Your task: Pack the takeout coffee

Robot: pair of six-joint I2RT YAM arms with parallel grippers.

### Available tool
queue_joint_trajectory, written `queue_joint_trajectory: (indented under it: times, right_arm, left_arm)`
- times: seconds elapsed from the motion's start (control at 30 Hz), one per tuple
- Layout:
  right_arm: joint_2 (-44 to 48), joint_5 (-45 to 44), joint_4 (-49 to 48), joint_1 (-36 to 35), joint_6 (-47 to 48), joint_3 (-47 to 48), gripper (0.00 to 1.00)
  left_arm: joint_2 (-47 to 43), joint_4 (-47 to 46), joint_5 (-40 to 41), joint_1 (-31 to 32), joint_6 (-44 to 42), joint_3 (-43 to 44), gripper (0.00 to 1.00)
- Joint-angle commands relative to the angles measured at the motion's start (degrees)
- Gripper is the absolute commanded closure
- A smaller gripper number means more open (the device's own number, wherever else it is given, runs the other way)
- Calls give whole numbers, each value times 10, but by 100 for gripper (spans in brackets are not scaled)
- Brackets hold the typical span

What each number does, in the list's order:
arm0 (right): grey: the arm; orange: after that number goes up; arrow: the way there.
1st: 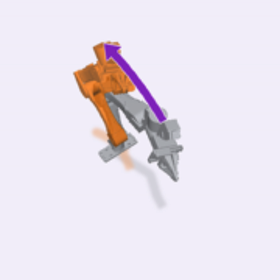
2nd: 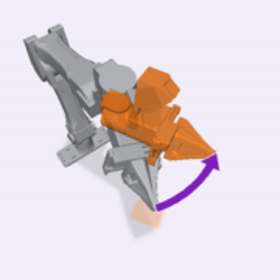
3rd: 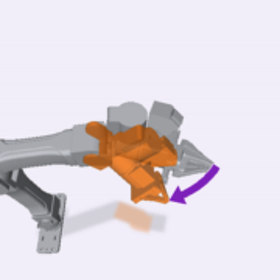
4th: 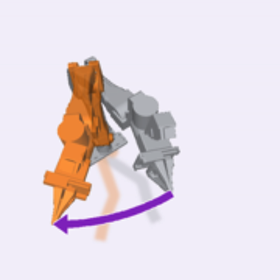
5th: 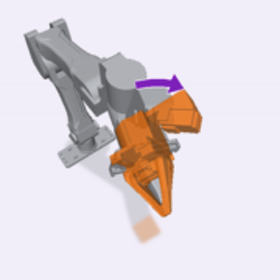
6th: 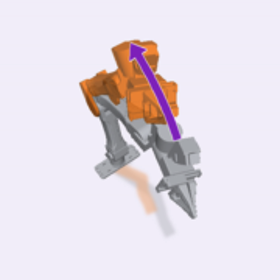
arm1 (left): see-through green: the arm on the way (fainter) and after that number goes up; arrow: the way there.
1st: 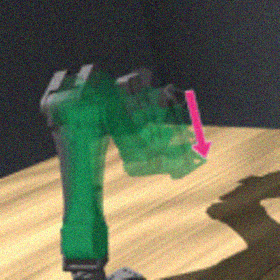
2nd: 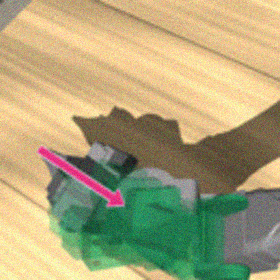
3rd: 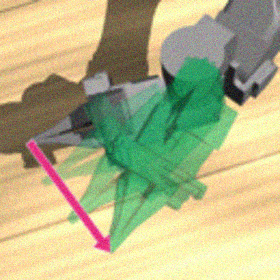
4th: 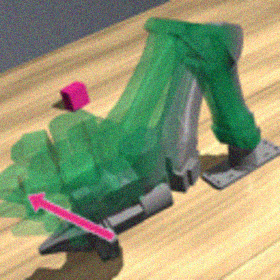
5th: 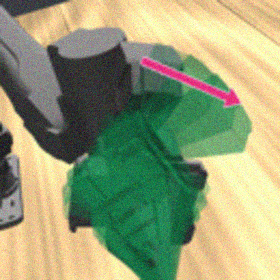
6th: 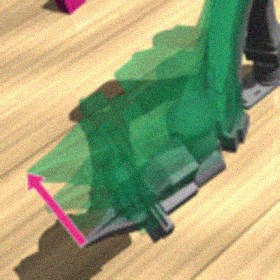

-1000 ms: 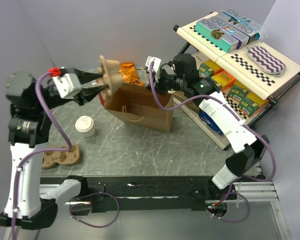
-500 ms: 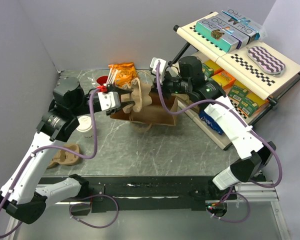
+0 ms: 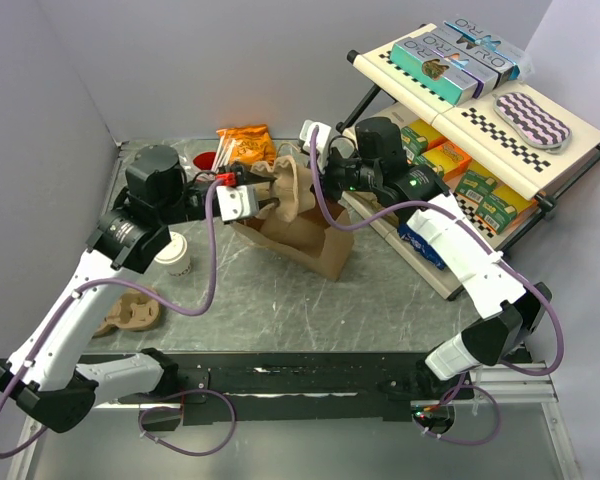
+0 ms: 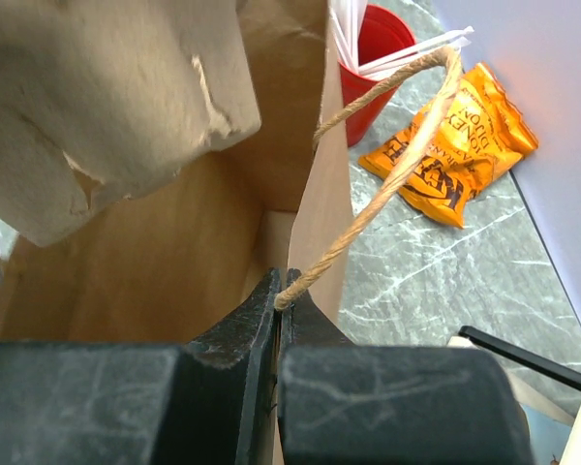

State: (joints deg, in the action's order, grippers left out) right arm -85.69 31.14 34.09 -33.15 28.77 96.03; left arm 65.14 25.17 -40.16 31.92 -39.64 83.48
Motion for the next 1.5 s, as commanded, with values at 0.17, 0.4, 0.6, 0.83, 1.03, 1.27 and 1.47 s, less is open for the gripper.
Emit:
queue_joint_trajectory:
  times: [0.17, 0.4, 0.6, 0.83, 1.03, 1.27, 1.47]
  right_arm:
    - [26, 5, -24, -3, -6, 6, 100]
    - [28, 11, -19, -2, 11, 5, 100]
    - [41, 33, -10, -3, 33, -10, 100]
    - [59, 33, -15, -3, 40, -22, 100]
    - [63, 37, -6, -17, 51, -18, 100]
    - [86, 24, 5, -51, 70, -51, 100]
    - [111, 20, 6, -69, 65, -84, 100]
  left_arm:
    - [-14, 10, 19, 17, -67, -49, 99]
    - [-8, 55, 58, 24, -110, -54, 99]
    - [13, 67, 98, 34, -132, -52, 99]
    - [44, 111, 122, 53, -145, -32, 99]
    - [67, 112, 178, 88, -147, -35, 99]
    - [104, 132, 274, 133, -141, -12, 99]
    - [142, 159, 365, 173, -120, 7, 99]
